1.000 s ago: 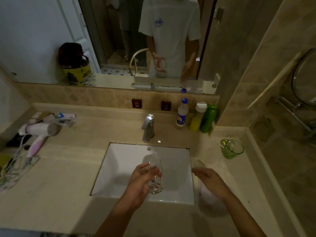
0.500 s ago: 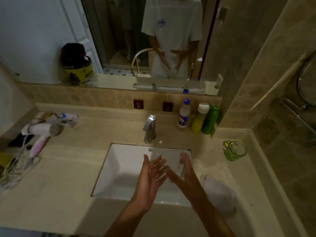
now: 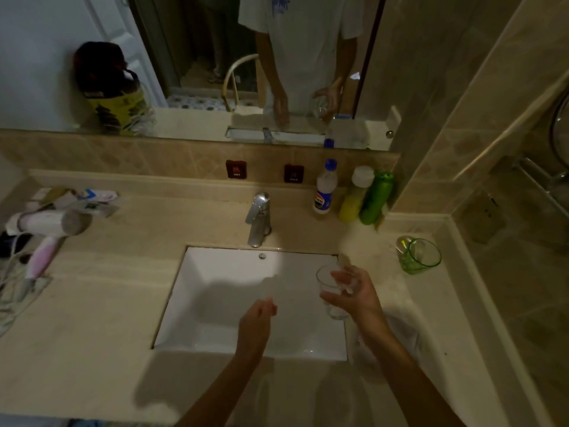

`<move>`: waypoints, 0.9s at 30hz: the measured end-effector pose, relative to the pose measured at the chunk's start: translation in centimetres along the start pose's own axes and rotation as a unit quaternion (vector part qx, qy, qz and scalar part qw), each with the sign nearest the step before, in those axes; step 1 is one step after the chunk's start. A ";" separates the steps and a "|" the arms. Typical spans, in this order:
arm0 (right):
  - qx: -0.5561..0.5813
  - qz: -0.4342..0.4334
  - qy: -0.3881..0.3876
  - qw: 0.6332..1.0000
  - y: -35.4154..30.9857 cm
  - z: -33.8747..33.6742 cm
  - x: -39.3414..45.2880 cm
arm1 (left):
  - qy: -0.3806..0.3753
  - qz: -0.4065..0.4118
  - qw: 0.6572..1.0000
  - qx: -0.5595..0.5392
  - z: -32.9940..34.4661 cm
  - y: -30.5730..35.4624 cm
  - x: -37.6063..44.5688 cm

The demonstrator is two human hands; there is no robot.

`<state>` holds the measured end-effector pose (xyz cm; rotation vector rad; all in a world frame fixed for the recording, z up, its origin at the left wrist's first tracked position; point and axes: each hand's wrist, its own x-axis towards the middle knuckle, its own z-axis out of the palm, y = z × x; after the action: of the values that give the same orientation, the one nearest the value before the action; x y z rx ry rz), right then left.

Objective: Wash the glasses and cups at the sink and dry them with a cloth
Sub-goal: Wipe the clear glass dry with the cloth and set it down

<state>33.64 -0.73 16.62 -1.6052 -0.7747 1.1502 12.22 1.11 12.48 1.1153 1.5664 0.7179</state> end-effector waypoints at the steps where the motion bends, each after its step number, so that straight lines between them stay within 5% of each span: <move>1: 0.000 0.004 0.004 1.000 0.4 -0.5 0.5 | 0.029 0.030 0.997 0.069 -0.1 -1.7 1.0; 6: -0.066 0.004 0.059 0.996 1.6 -2.9 4.1 | 0.058 0.065 0.914 0.396 -1.1 -8.5 2.9; 11: -0.222 -0.007 0.123 0.967 3.4 -5.4 9.0 | 0.023 0.097 0.844 0.527 -0.8 -11.3 2.8; 18: -0.257 -0.004 0.154 0.954 2.0 -7.0 14.0 | 0.037 0.129 0.824 0.550 -0.5 -11.1 3.4; 27: -0.238 -0.007 0.165 0.957 1.7 -7.9 16.6 | 0.011 0.062 0.827 0.559 -0.2 -11.4 4.1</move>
<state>46.81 10.69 10.35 -2.1185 -0.8797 0.6802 8.52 0.49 0.91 2.0510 1.9732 -0.2319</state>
